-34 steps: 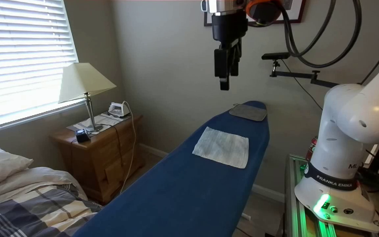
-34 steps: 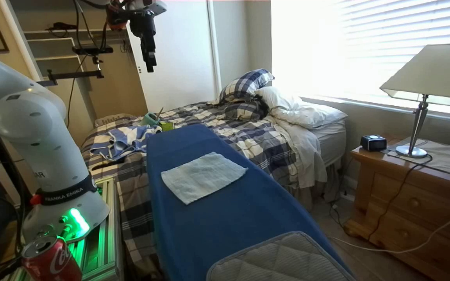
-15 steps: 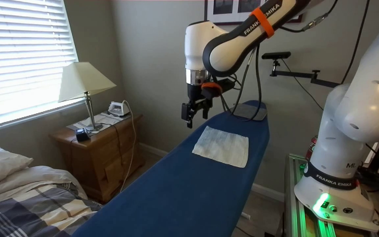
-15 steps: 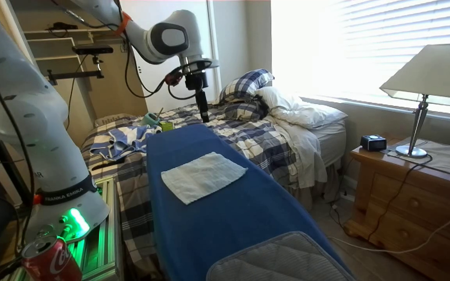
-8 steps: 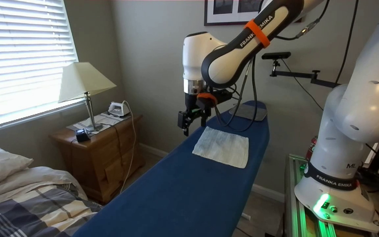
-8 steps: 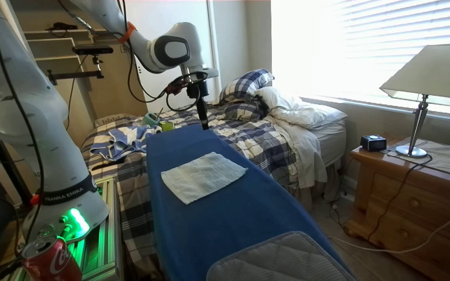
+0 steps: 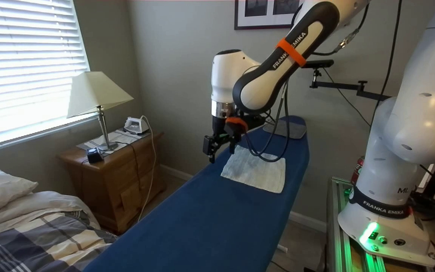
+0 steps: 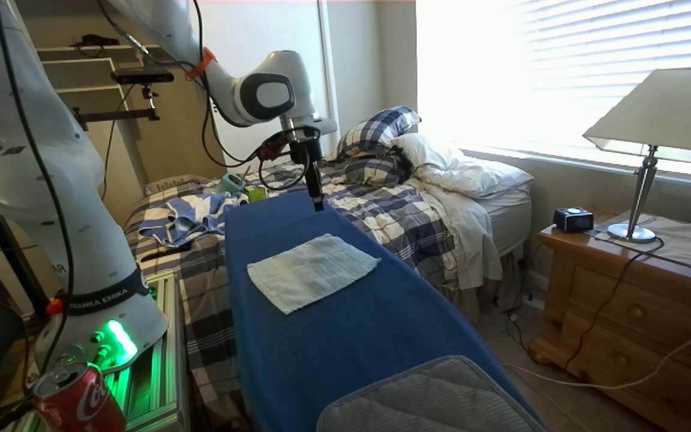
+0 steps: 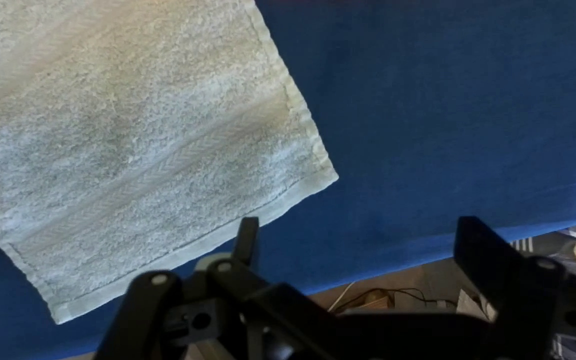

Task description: Fold the towel into a triangle twice.

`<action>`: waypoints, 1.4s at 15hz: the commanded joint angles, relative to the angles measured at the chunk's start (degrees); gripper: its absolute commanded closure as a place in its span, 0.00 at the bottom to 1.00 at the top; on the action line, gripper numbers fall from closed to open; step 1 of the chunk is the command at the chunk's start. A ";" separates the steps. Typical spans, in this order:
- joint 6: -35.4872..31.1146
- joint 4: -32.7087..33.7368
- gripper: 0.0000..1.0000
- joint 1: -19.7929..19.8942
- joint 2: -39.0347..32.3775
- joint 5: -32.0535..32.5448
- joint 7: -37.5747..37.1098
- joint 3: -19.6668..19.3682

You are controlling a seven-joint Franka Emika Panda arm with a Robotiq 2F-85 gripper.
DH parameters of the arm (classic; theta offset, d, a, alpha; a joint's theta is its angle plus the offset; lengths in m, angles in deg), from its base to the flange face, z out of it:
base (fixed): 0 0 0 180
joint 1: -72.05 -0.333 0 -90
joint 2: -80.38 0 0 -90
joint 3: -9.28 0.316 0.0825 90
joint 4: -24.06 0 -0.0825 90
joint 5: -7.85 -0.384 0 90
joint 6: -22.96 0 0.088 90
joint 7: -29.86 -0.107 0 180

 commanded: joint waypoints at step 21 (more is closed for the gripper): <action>-13.19 -2.13 0.55 -3.99 -10.34 4.02 -8.87 -5.80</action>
